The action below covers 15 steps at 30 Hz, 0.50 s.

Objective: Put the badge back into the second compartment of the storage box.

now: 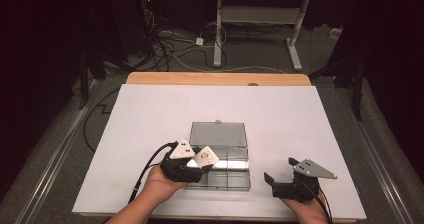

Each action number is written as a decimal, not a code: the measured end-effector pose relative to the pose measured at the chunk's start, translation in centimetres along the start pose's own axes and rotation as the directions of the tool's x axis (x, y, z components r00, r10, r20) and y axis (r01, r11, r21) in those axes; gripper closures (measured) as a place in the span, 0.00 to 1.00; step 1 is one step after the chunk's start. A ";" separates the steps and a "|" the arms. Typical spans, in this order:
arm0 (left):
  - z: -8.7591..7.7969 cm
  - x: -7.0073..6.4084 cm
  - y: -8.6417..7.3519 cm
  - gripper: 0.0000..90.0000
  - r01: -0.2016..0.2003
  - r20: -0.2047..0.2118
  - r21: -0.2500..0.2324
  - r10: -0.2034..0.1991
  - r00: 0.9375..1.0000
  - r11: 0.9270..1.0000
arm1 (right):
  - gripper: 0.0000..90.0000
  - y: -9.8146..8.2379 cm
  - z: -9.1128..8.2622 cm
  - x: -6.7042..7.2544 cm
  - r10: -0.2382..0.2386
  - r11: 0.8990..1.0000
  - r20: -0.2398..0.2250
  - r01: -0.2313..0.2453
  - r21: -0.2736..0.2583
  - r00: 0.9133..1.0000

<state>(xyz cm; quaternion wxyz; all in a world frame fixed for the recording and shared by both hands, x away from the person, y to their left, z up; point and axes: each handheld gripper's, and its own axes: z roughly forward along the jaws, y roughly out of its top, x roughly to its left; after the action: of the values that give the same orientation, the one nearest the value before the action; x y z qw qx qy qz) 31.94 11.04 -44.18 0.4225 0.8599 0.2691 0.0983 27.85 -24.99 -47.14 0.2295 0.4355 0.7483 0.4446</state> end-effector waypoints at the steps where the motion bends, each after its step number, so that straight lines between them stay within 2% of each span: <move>1: 0.2 0.0 0.1 0.35 -0.002 0.003 0.004 0.002 1.000 1.000 | 0.00 0.0 0.0 0.0 0.001 1.000 0.000 -0.001 0.000 1.000; 6: 1.1 0.2 0.5 0.35 0.005 0.024 0.040 -0.006 1.000 0.999 | 0.00 0.0 -0.1 -0.1 0.004 1.000 0.001 -0.004 -0.003 1.000; 11: 1.9 0.0 0.9 0.35 -0.027 0.024 0.069 0.026 0.999 0.997 | 0.00 0.0 -0.2 -0.3 0.012 1.000 0.005 -0.012 -0.006 1.000; 15: 2.3 0.0 1.2 0.35 -0.022 0.041 0.085 0.018 0.999 0.996 | 0.00 -0.1 -0.3 -0.4 0.017 1.000 0.005 -0.017 -0.008 1.000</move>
<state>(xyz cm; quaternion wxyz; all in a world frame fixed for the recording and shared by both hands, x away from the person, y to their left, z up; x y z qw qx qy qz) 33.38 8.87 -44.68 0.3898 0.8815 0.2559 0.0739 27.84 -25.48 -47.09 0.2296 0.4422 0.7421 0.4484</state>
